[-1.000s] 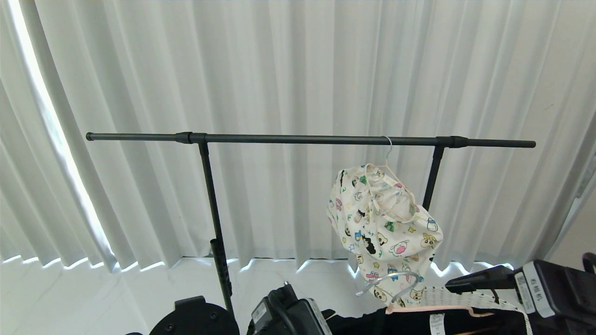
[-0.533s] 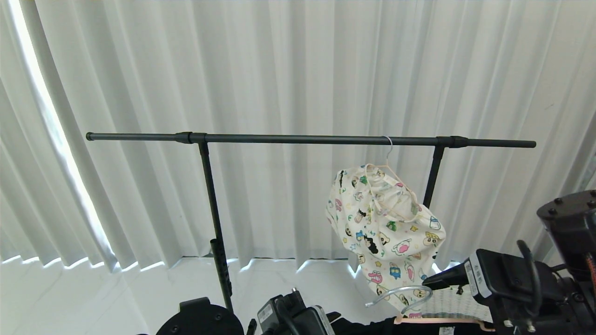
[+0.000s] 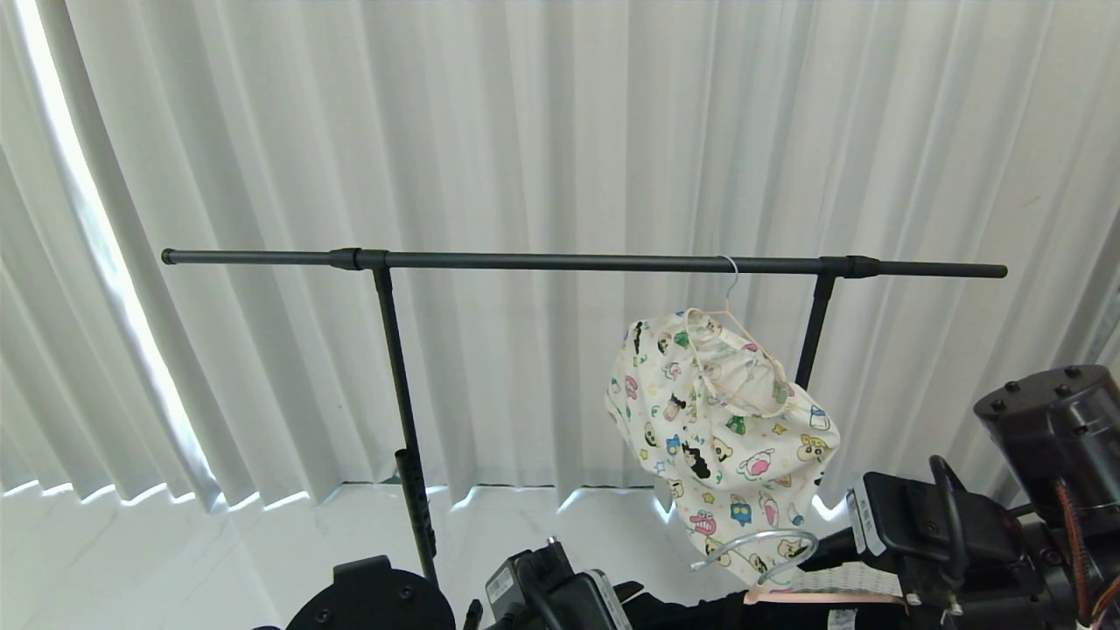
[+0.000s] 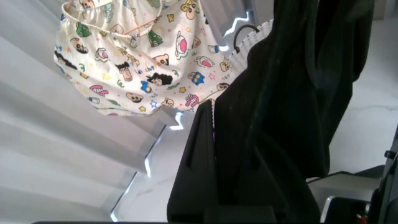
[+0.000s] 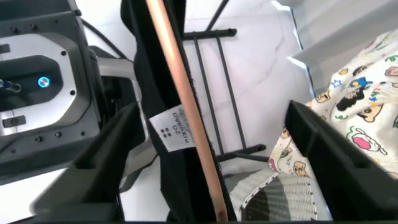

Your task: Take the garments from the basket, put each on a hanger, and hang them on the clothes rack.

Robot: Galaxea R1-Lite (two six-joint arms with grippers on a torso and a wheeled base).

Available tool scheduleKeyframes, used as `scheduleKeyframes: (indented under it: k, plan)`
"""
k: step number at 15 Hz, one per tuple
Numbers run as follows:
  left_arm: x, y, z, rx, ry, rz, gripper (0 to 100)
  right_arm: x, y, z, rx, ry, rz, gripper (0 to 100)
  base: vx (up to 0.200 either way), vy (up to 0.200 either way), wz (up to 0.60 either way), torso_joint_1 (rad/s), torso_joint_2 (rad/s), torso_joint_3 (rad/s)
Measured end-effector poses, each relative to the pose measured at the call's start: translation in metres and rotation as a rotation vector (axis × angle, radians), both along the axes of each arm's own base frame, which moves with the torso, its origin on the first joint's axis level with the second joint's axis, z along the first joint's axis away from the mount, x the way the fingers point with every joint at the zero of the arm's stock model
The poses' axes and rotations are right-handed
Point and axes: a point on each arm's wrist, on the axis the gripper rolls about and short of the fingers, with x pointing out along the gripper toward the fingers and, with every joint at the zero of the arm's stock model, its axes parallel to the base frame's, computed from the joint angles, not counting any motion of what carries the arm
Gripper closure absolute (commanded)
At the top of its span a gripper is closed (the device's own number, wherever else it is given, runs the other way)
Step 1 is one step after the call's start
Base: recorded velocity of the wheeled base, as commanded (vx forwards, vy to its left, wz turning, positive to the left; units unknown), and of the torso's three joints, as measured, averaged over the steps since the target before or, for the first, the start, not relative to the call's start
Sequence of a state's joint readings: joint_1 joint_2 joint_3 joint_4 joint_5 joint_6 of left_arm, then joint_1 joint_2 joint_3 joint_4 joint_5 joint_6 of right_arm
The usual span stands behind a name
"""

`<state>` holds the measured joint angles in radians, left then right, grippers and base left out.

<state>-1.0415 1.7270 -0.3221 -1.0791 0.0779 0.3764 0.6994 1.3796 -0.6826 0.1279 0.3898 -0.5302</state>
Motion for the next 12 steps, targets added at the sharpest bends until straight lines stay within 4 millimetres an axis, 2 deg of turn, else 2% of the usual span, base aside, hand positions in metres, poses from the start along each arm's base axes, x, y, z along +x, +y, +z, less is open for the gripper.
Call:
scheduleKeyframes:
  k: [7,8,12]
  plan:
    - [0.0002,0.0004,0.0001,0.003,-0.009,0.008,100,0.0044,0.0029,0.0026,0.014,-0.098,0.019,100,0.0,0.0,0.0,0.0,0.0,0.0]
    - [0.0002,0.0006,-0.0001,0.006,-0.01,0.014,0,0.005,0.0033,0.0027,0.021,-0.117,0.027,100,0.0,0.0,0.0,0.0,0.0,0.0]
    - [0.004,0.0038,-0.0004,0.009,-0.014,0.079,0,0.0077,-0.0007,0.0024,0.051,-0.234,0.054,100,0.0,0.0,0.0,0.0,0.0,0.0]
